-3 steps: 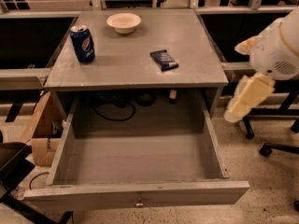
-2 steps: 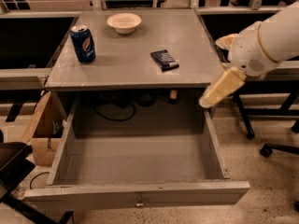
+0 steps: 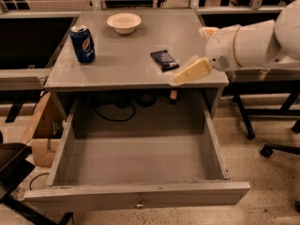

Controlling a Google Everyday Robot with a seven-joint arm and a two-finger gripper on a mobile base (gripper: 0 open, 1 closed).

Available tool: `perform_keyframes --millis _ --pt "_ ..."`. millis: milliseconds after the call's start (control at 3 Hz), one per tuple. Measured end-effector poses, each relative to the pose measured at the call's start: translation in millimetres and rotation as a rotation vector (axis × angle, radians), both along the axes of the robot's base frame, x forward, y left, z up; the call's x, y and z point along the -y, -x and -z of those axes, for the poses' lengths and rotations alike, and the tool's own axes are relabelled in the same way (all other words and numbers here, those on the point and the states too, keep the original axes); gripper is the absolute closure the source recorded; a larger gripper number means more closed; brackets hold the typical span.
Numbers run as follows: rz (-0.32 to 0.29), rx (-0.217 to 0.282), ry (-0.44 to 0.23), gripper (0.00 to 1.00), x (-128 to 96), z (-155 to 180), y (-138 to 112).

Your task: Place pepsi can into top drawer

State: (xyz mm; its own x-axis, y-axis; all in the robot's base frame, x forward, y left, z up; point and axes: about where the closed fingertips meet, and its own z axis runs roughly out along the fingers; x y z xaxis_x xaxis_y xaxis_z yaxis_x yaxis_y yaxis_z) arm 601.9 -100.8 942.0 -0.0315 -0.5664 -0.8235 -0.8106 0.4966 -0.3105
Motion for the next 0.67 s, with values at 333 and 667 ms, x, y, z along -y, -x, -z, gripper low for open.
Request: perform_keyframes --millis 333,667 --pt "0.046 0.059 -0.022 0.00 0.4 -16.2 -14.5" --pt "0.029 0.074 -0.083 0.00 -4.4 -7.7 -22.6"
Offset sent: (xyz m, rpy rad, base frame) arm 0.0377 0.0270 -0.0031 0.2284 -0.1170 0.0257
